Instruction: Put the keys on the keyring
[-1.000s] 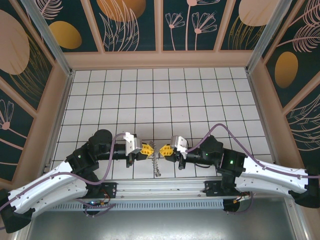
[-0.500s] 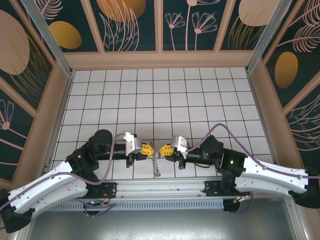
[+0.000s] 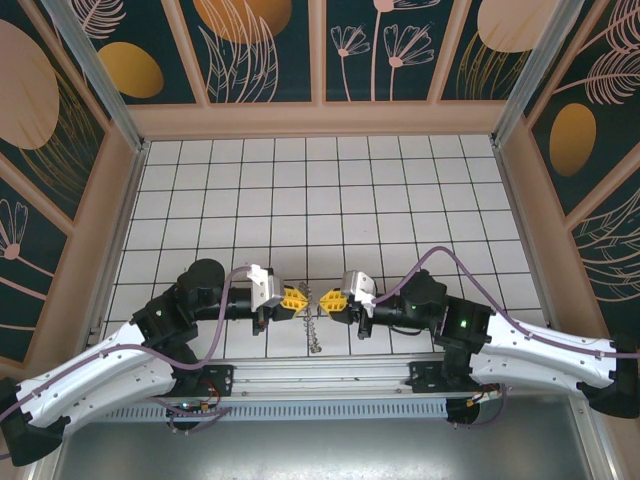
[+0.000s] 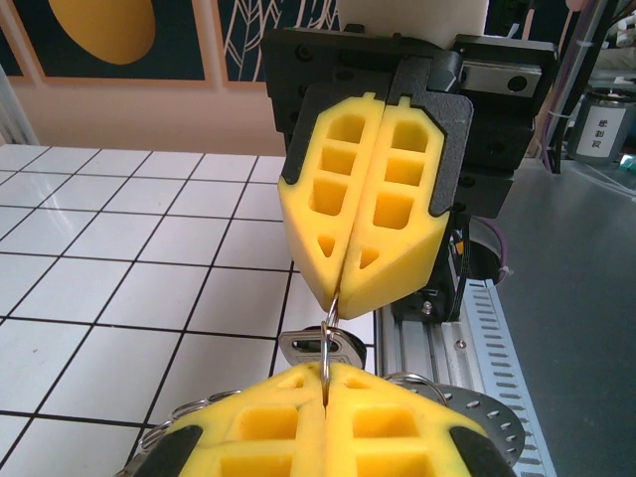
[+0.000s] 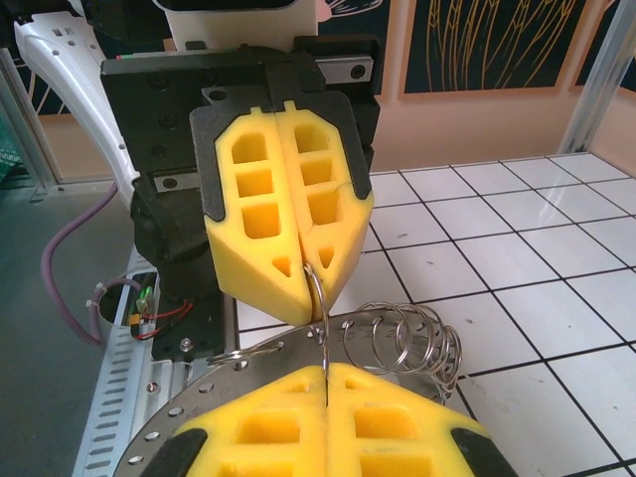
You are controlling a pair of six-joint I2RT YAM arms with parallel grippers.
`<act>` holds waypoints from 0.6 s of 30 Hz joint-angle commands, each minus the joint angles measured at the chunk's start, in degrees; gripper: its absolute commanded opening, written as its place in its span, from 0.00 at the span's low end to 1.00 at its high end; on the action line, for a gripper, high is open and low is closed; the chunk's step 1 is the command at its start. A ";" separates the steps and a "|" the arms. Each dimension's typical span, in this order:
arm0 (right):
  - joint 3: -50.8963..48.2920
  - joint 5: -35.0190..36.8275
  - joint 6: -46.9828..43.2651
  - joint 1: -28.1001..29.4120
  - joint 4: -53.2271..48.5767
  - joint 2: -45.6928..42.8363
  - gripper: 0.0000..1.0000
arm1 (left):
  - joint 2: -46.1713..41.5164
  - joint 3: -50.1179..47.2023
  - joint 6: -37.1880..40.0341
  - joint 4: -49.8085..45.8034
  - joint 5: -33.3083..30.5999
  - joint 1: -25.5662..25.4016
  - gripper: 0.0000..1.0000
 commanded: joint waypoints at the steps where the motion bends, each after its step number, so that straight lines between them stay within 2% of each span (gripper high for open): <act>1: 0.25 -1.52 0.72 -0.45 1.20 0.25 0.00 | -0.05 1.99 0.76 1.87 0.76 -0.21 0.00; 18: 0.71 -2.66 0.36 -1.15 2.30 0.88 0.00 | 0.22 2.06 0.91 1.88 0.85 -0.27 0.00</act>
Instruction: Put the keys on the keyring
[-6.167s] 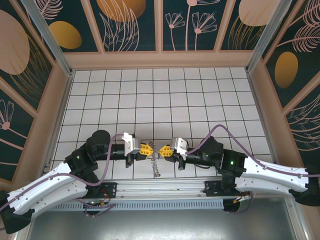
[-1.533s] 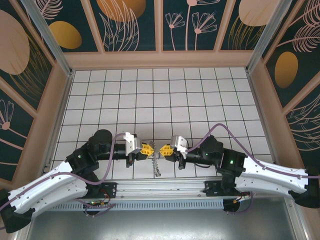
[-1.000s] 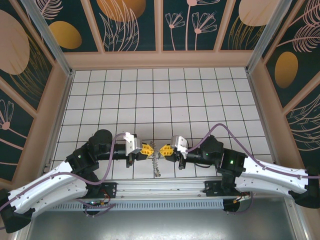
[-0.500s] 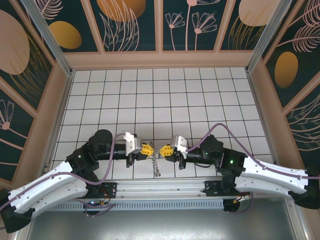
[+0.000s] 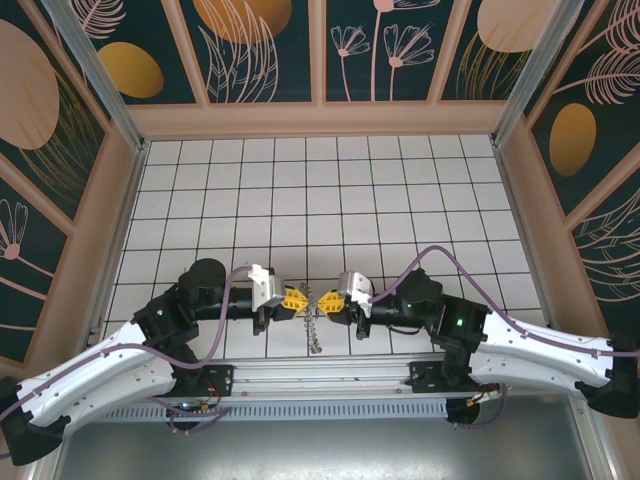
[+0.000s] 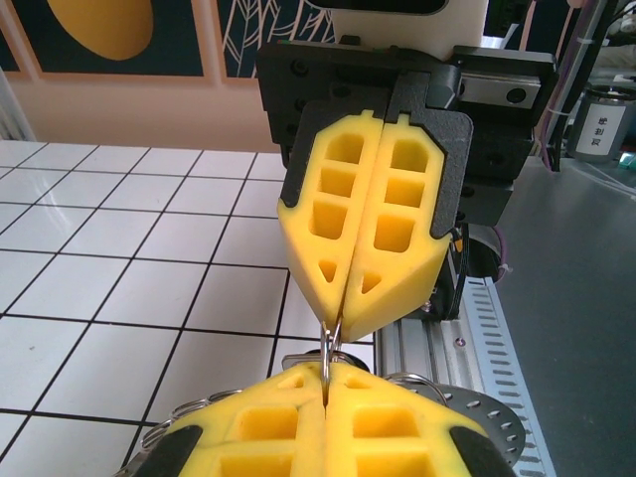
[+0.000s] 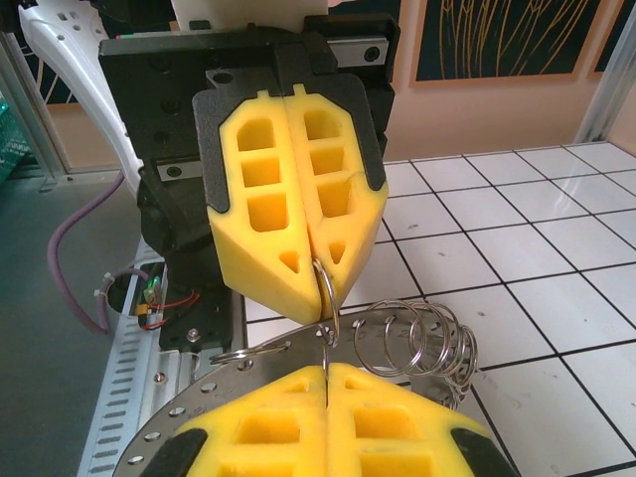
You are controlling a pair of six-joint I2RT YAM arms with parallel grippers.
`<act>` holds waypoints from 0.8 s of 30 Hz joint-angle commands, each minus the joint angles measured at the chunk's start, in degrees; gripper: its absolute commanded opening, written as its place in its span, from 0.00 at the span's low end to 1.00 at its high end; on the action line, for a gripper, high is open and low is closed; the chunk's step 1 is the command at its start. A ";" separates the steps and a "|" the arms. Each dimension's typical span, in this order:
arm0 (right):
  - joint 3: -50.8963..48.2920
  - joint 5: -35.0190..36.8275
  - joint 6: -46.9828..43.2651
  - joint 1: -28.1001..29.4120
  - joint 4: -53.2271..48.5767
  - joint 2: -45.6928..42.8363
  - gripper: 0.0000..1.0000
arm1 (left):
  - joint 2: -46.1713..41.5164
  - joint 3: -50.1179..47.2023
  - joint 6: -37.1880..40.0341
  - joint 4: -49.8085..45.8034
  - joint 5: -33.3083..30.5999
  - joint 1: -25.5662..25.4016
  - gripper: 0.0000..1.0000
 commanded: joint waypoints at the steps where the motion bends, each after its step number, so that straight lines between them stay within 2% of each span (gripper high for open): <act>1: 0.63 -0.98 0.42 -0.53 2.21 -0.64 0.00 | -0.09 2.10 0.92 1.88 0.79 -0.23 0.00; 24: -0.33 -0.03 1.72 -1.22 1.48 -1.74 0.00 | -0.26 2.11 0.85 1.70 0.39 -0.22 0.00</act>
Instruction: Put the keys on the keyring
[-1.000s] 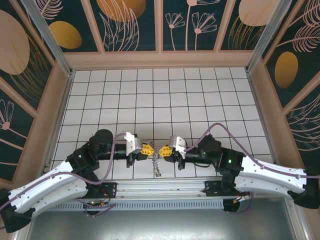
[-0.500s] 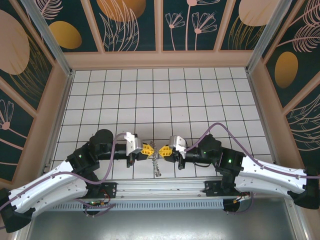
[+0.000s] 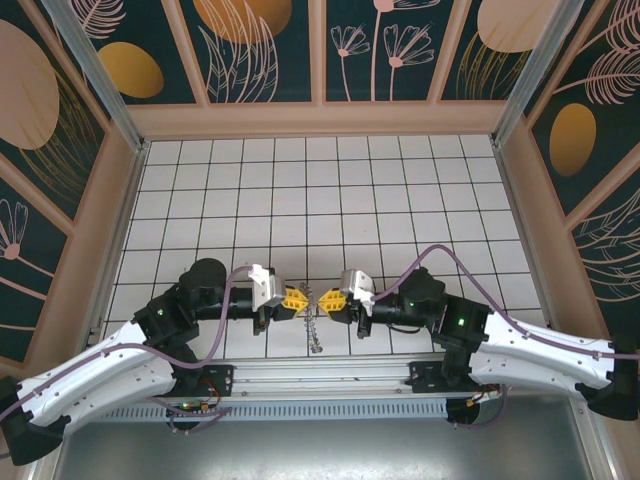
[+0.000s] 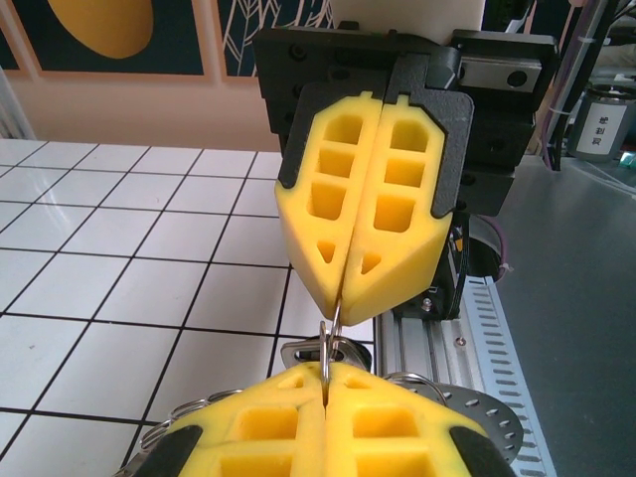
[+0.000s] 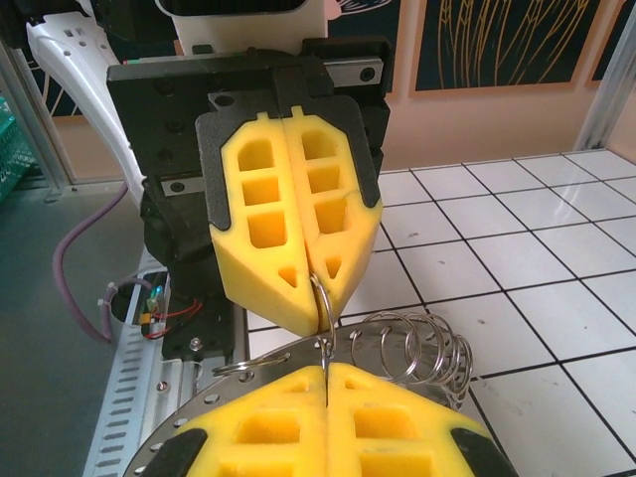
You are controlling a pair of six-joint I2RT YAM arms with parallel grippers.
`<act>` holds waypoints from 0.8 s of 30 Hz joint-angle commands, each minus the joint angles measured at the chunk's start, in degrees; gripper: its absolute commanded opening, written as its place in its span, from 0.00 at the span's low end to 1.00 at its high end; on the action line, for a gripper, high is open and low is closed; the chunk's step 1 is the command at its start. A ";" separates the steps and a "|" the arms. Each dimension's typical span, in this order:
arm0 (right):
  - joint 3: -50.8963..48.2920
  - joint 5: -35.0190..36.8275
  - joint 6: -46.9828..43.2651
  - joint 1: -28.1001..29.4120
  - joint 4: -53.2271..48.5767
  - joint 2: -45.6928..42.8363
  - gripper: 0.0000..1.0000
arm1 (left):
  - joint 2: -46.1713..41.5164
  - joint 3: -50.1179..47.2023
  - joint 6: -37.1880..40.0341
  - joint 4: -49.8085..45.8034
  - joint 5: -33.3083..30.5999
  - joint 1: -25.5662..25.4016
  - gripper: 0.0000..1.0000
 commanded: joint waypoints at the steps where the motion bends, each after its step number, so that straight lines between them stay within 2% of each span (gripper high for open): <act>1: -0.34 1.15 1.05 -0.43 0.78 -1.04 0.00 | -0.40 2.06 0.91 1.68 0.47 -0.27 0.00; 24: -0.87 0.91 2.22 -0.39 0.49 -0.76 0.00 | -0.27 2.06 0.88 1.68 0.23 -0.27 0.00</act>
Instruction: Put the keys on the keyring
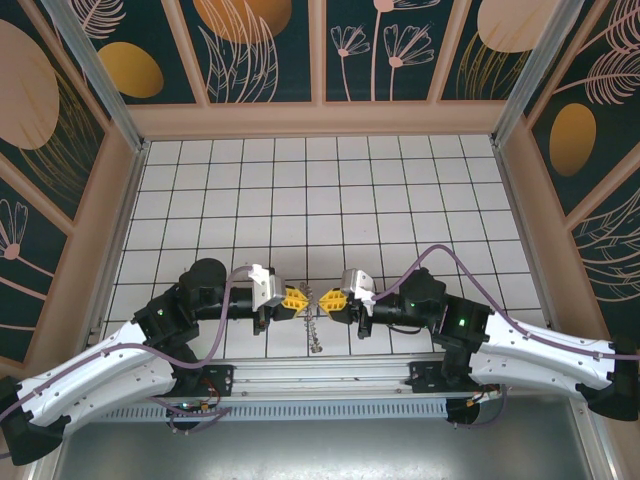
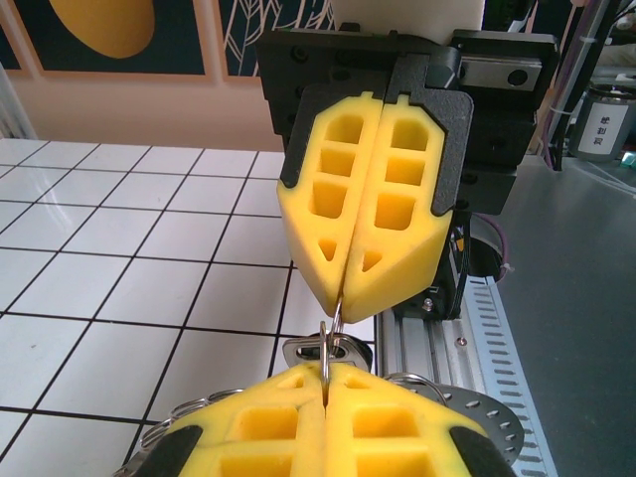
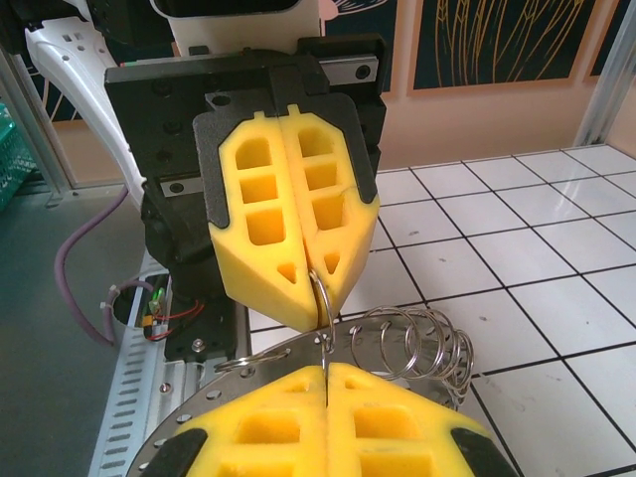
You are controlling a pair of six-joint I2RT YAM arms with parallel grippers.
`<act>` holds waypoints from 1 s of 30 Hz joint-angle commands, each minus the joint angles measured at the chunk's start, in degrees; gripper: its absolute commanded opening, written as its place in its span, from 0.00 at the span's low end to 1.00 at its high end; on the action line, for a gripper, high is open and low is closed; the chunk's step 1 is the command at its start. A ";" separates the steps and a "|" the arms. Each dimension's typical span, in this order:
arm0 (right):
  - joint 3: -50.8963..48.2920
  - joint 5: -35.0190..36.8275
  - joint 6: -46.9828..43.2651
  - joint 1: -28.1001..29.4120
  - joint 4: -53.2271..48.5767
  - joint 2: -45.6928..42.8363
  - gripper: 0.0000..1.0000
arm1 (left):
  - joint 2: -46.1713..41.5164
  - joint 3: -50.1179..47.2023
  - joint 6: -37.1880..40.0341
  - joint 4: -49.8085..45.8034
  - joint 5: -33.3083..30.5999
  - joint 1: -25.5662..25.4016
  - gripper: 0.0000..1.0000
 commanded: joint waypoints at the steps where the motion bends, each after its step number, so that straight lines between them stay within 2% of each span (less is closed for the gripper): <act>1: -0.61 0.67 1.46 -0.39 0.52 -0.47 0.00 | -0.27 2.01 0.91 1.70 0.42 -0.21 0.00; 30: -0.30 -0.30 0.69 -0.65 3.00 0.58 0.00 | 0.00 2.14 0.88 1.70 0.89 -0.23 0.00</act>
